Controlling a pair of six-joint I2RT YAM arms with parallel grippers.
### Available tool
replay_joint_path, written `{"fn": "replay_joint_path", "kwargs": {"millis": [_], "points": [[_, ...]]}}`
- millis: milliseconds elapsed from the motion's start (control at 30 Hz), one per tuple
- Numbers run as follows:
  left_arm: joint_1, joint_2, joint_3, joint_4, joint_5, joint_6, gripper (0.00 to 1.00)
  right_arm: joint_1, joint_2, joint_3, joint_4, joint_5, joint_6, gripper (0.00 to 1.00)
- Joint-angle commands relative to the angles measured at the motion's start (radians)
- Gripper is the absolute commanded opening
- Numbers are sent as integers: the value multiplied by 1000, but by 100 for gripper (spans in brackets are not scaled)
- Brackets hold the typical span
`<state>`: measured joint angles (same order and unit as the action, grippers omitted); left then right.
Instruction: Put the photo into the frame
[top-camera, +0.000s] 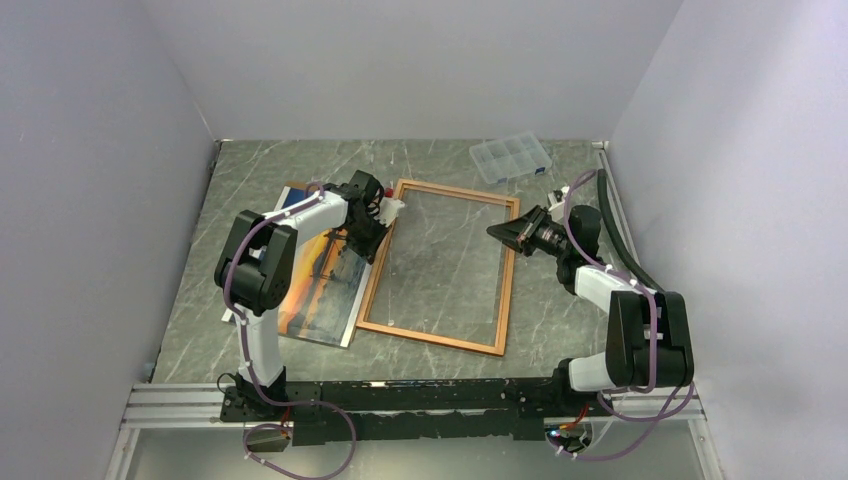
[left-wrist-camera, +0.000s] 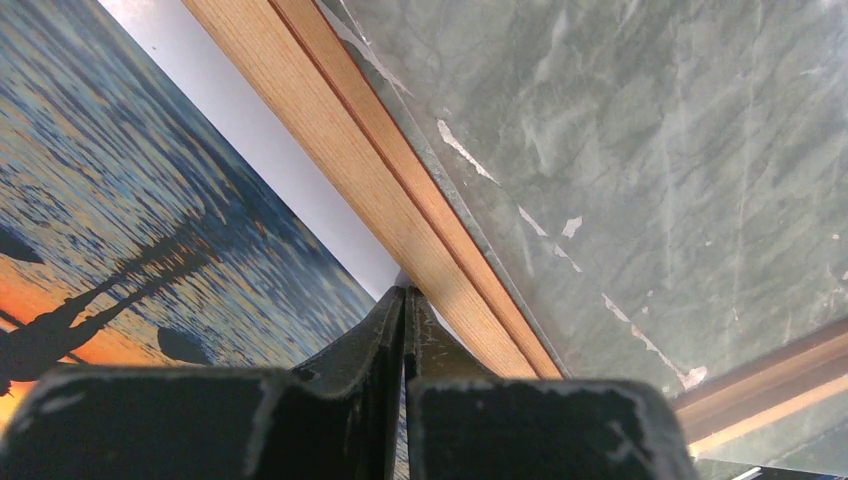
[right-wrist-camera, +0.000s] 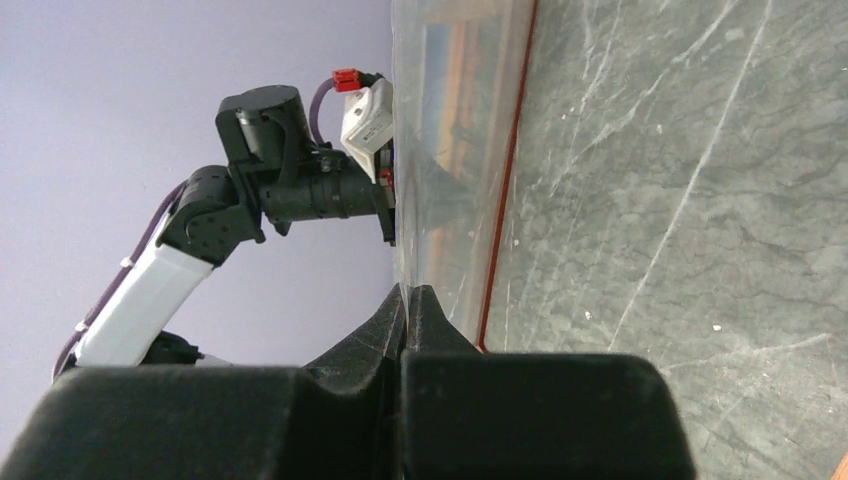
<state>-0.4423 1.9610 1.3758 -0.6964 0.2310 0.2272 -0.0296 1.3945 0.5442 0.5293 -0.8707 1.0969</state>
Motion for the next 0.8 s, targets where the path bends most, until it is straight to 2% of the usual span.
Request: {"fn": "replay_joint_path", "kwargs": {"millis": [0, 533, 767], "points": [[-15, 18, 16, 6, 36, 10, 9, 9, -35, -1, 92, -8, 17, 0], [-16, 19, 13, 8, 38, 8, 6, 84, -28, 26, 42, 33, -20, 0], [-17, 18, 11, 12, 40, 8, 4, 88, -8, 0, 120, 46, 53, 0]]}}
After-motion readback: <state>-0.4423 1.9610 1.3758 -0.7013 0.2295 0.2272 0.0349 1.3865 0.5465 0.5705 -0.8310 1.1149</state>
